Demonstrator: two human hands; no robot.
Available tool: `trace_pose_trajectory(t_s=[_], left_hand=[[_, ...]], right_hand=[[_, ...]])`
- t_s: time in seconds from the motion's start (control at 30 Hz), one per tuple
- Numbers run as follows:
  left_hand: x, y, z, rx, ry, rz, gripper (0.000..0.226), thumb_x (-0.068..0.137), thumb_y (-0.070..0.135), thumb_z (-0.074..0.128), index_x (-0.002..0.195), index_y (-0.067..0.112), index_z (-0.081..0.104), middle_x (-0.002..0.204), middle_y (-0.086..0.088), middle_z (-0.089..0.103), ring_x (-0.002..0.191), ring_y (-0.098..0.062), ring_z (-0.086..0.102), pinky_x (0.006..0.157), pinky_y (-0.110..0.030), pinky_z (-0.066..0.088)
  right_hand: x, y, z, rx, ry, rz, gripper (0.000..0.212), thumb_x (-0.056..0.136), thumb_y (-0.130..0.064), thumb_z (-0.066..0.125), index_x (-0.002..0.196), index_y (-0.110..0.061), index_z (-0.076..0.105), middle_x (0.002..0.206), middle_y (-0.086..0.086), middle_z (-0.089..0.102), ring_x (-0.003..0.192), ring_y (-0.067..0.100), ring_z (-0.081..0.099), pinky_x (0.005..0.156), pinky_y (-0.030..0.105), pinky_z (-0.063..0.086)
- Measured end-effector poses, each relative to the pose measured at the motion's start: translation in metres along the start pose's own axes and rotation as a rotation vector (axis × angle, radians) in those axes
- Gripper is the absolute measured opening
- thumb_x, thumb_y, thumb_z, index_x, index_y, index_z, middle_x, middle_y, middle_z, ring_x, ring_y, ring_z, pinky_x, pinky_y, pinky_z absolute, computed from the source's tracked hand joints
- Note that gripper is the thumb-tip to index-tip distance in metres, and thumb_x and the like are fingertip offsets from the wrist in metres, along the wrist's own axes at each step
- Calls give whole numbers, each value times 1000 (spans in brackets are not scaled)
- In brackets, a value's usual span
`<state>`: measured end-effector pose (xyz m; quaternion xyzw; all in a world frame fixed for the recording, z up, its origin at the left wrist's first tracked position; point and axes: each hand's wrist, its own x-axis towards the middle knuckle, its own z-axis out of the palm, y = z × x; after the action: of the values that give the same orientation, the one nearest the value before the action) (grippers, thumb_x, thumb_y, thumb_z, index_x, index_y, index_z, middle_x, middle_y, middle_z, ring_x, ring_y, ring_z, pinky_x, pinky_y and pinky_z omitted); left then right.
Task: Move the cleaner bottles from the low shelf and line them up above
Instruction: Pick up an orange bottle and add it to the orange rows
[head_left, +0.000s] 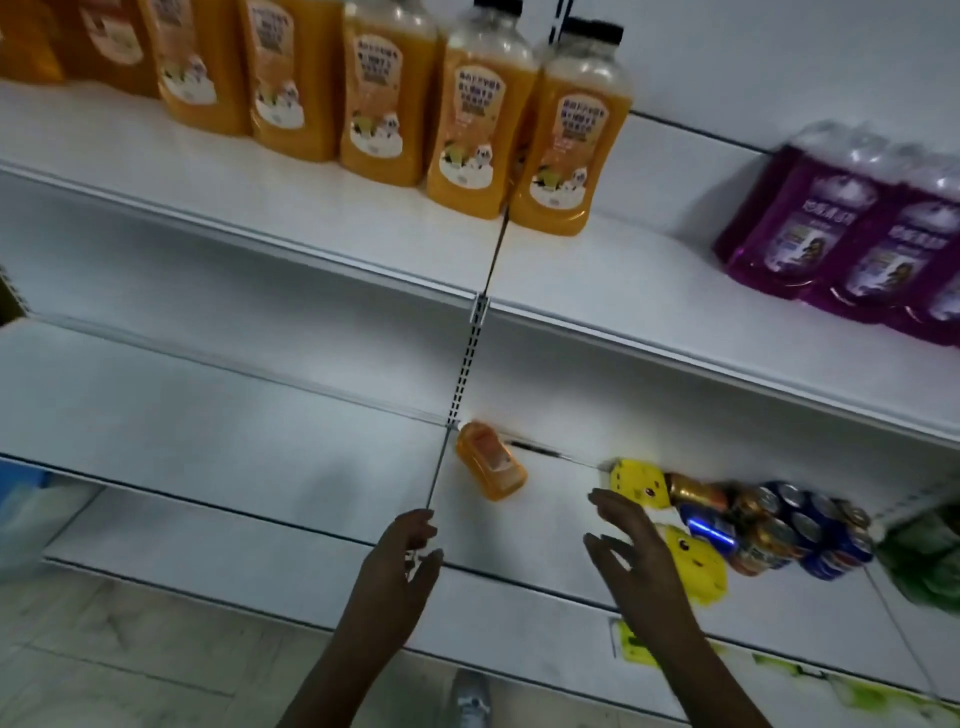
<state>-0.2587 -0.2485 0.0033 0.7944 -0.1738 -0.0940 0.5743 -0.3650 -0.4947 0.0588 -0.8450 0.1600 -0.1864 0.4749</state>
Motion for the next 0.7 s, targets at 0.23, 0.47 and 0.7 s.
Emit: trace_pose_trajectory(t_s=[0.23, 0.47, 0.7], left_hand=[[55, -50, 80, -66, -95, -281, 42, 89, 16, 66, 127, 7, 51, 108, -7, 62, 92, -19, 61, 76, -15, 46], [135, -83, 134, -191, 12, -580, 65, 90, 32, 65, 143, 7, 36, 139, -18, 48, 124, -28, 52, 101, -34, 45], [201, -104, 169, -308, 79, -607, 69, 77, 38, 67, 132, 3, 46, 127, -21, 57, 115, -35, 59, 90, -40, 52]], right_hand=[[87, 75, 63, 8, -190, 292, 33, 93, -8, 60, 125, -18, 55, 132, 0, 56, 116, 20, 57, 83, 15, 45], [189, 136, 108, -42, -326, 548, 53, 94, -12, 59, 144, -14, 40, 148, 7, 42, 131, 24, 44, 96, 32, 38], [234, 152, 132, -288, -548, 425, 59, 92, -22, 63, 145, -25, 39, 143, 4, 46, 130, 25, 44, 94, 31, 38]])
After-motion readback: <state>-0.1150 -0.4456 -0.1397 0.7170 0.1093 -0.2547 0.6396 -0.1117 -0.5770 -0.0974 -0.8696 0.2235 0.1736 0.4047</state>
